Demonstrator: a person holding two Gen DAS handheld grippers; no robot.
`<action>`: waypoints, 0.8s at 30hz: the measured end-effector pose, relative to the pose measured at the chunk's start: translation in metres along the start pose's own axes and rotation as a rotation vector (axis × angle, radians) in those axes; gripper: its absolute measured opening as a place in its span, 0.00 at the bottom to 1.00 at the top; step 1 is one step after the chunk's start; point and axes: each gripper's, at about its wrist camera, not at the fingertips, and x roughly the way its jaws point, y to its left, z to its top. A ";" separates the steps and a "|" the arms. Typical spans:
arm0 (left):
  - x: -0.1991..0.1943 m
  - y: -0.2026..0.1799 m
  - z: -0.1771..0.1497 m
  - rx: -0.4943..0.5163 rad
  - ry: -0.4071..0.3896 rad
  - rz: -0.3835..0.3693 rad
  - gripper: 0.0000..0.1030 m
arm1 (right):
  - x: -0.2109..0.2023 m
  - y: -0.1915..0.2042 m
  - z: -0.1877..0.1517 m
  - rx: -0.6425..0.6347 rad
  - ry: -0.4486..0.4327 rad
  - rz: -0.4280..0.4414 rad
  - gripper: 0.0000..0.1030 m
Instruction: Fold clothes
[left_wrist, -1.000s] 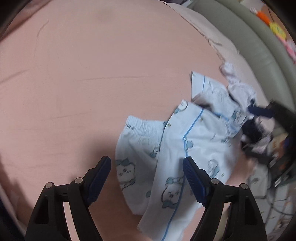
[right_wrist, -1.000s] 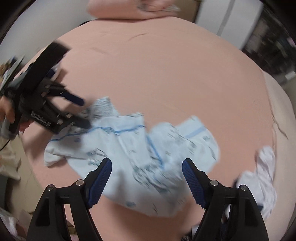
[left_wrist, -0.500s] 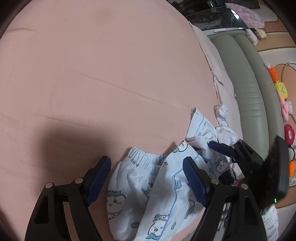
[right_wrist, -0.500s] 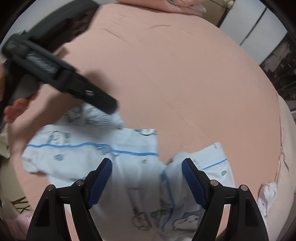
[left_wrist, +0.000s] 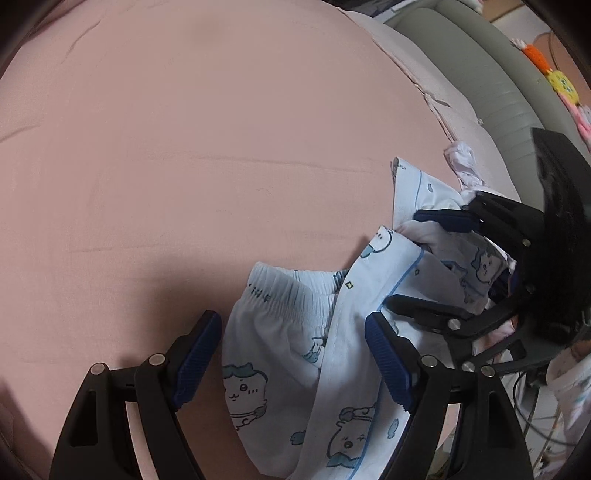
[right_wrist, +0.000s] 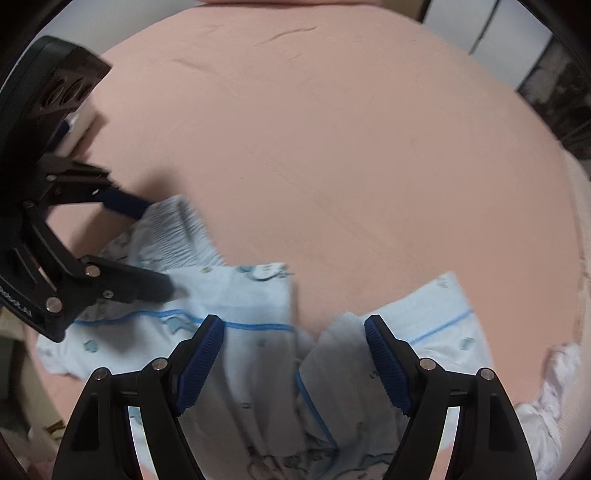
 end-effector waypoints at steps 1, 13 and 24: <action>-0.001 0.002 0.000 -0.011 -0.005 -0.009 0.77 | 0.002 0.002 0.000 -0.006 0.000 -0.001 0.76; -0.003 0.005 0.001 -0.100 -0.044 -0.031 0.75 | 0.000 0.032 -0.008 -0.001 -0.045 -0.052 0.14; -0.003 -0.014 -0.003 -0.095 -0.056 0.046 0.17 | -0.039 0.062 -0.034 -0.002 -0.138 -0.008 0.09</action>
